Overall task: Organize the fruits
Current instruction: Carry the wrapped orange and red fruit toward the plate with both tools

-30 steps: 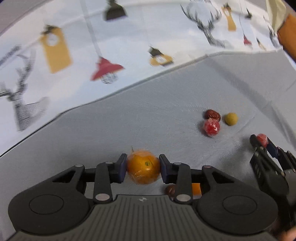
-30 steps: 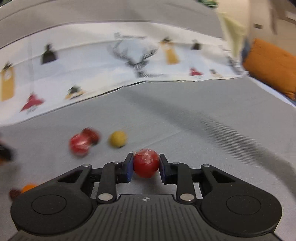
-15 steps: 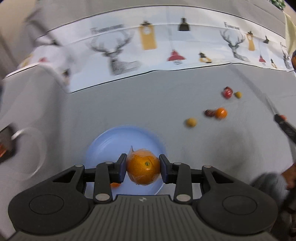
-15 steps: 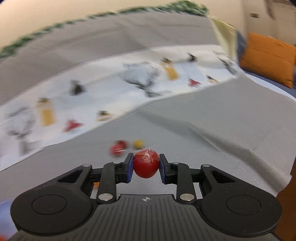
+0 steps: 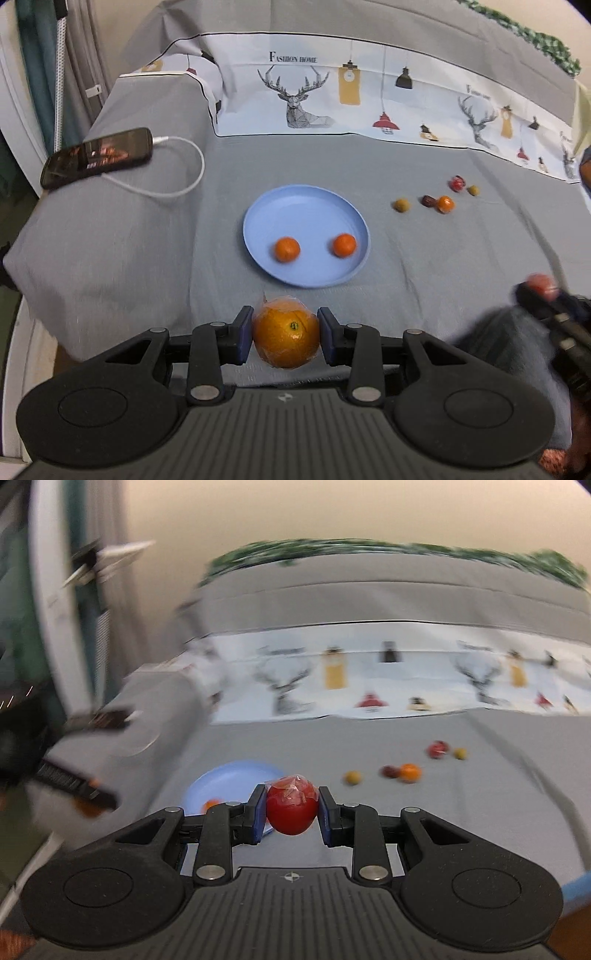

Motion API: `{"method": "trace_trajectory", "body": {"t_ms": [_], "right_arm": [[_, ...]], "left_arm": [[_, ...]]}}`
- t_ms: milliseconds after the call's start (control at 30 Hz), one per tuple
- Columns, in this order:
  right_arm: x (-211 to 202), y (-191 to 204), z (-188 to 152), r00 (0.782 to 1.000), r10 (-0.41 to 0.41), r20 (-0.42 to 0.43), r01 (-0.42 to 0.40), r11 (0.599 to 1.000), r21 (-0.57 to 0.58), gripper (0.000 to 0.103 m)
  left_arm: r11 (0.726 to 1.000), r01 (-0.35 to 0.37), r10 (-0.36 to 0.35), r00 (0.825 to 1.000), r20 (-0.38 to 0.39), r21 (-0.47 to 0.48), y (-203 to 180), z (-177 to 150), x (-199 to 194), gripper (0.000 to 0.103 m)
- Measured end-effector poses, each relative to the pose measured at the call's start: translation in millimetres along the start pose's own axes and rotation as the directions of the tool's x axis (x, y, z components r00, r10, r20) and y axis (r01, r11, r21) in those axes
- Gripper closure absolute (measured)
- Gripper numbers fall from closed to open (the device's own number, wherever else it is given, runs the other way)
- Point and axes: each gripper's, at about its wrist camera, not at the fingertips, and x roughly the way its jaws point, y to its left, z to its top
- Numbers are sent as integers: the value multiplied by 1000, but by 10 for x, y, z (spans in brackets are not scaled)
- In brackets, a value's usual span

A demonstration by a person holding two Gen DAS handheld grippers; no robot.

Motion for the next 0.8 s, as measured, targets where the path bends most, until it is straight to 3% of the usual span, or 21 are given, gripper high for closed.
{"method": "trace_trajectory", "body": {"t_ms": [133, 367, 533, 800], "right_arm": [[-151, 337, -79, 999, 48, -8, -48, 992, -114, 74], [-279, 479, -84, 999, 48, -1, -48, 989, -143, 74], [-359, 498, -82, 998, 51, 33, -46, 987, -155, 74], [-324, 488, -106, 998, 54, 10, -52, 987, -153, 74]], "left_arm": [[1000, -18, 17, 999, 47, 18, -5, -256, -170, 62], [999, -23, 20, 992, 121, 24, -6, -345, -383, 62], [1000, -15, 11, 991, 132, 27, -29, -336, -435, 62], [1000, -12, 11, 994, 107, 13, -25, -382, -378, 62]]}}
